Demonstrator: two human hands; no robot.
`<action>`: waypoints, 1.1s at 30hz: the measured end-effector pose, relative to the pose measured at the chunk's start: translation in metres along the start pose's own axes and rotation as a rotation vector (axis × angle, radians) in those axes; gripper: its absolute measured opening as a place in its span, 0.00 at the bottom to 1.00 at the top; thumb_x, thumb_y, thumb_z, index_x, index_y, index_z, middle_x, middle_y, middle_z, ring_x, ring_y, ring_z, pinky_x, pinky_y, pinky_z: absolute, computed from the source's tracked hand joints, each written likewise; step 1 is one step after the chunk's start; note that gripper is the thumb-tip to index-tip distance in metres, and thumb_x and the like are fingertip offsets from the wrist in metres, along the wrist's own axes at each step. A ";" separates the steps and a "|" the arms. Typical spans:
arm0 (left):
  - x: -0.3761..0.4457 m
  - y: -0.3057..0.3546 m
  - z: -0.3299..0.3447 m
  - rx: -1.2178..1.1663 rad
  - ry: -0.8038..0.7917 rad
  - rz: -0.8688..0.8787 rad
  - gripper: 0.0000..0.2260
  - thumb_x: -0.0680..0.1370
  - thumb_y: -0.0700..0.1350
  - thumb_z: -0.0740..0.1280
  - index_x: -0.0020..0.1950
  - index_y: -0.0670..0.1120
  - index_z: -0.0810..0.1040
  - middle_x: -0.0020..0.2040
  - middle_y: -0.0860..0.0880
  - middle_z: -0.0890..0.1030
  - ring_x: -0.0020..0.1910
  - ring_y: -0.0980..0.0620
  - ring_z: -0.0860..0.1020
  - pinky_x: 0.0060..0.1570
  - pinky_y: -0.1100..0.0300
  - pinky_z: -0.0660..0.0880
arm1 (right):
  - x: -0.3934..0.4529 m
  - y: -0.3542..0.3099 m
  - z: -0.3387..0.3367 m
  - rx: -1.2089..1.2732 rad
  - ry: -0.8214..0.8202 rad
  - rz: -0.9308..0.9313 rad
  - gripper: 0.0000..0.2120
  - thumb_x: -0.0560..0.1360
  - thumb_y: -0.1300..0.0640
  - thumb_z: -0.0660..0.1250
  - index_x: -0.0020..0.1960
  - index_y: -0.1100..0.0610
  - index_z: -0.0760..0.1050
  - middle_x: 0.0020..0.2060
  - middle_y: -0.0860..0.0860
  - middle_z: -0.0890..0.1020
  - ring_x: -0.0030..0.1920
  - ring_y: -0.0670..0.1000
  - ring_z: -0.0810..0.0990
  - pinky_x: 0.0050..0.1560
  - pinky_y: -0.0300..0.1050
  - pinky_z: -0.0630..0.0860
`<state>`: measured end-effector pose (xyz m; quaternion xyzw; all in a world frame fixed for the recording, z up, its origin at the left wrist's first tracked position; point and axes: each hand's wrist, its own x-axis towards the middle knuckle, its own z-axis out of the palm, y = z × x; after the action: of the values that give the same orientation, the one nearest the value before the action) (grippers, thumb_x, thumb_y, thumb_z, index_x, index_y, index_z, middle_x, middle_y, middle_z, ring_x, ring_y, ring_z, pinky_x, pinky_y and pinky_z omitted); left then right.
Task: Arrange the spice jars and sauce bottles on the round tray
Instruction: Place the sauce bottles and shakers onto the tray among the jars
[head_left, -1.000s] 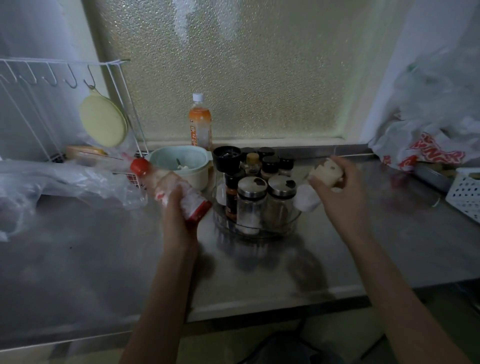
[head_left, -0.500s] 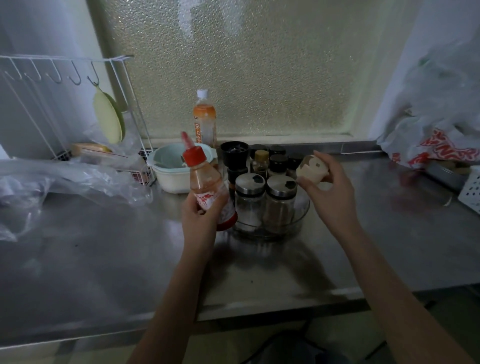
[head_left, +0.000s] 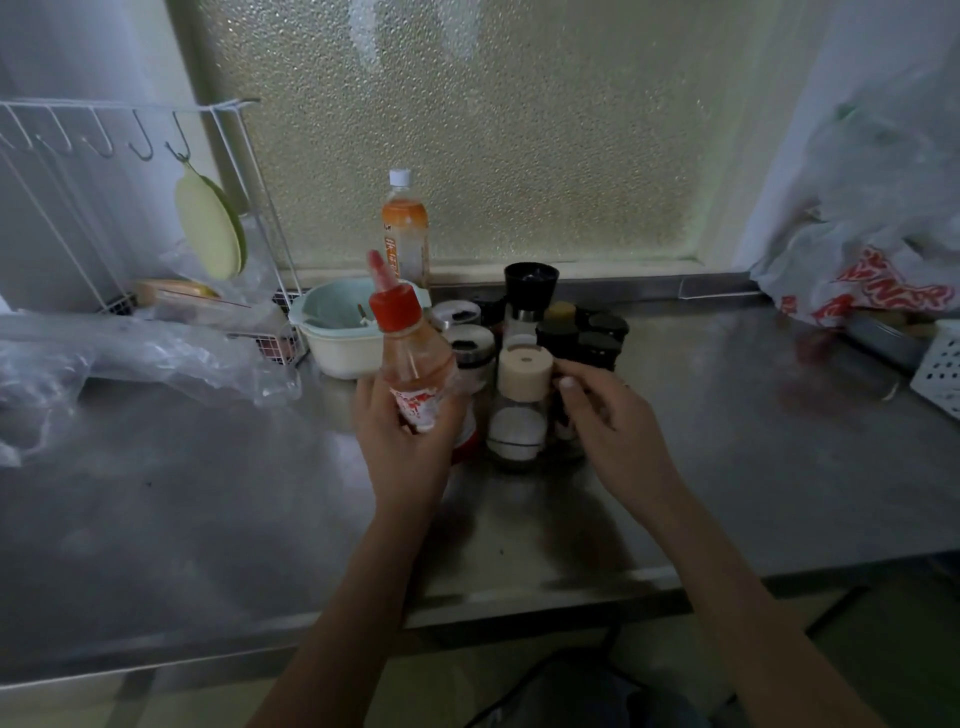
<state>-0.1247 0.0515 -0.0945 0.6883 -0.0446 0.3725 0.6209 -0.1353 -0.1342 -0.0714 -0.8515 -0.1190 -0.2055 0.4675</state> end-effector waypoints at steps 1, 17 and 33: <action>-0.002 0.003 0.001 0.015 -0.024 0.029 0.15 0.69 0.59 0.70 0.51 0.54 0.75 0.49 0.43 0.76 0.51 0.46 0.77 0.51 0.45 0.75 | -0.002 -0.001 0.004 -0.014 -0.008 -0.011 0.16 0.80 0.52 0.58 0.65 0.51 0.73 0.54 0.43 0.77 0.52 0.41 0.76 0.49 0.24 0.70; -0.016 0.008 0.018 0.173 -0.175 0.084 0.22 0.66 0.59 0.68 0.52 0.45 0.75 0.45 0.50 0.71 0.45 0.64 0.72 0.43 0.75 0.68 | -0.007 -0.004 0.031 -0.379 0.110 0.190 0.23 0.68 0.47 0.72 0.56 0.53 0.66 0.54 0.54 0.76 0.54 0.57 0.76 0.42 0.50 0.74; -0.018 0.004 0.020 0.115 -0.268 -0.079 0.21 0.66 0.60 0.68 0.54 0.52 0.73 0.45 0.56 0.81 0.44 0.61 0.79 0.45 0.55 0.78 | 0.018 -0.002 0.043 -0.583 0.115 0.358 0.20 0.75 0.59 0.64 0.64 0.57 0.63 0.51 0.60 0.80 0.48 0.61 0.81 0.41 0.49 0.72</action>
<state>-0.1306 0.0261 -0.1003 0.7676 -0.0785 0.2545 0.5829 -0.1102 -0.0968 -0.0826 -0.9436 0.1226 -0.1934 0.2392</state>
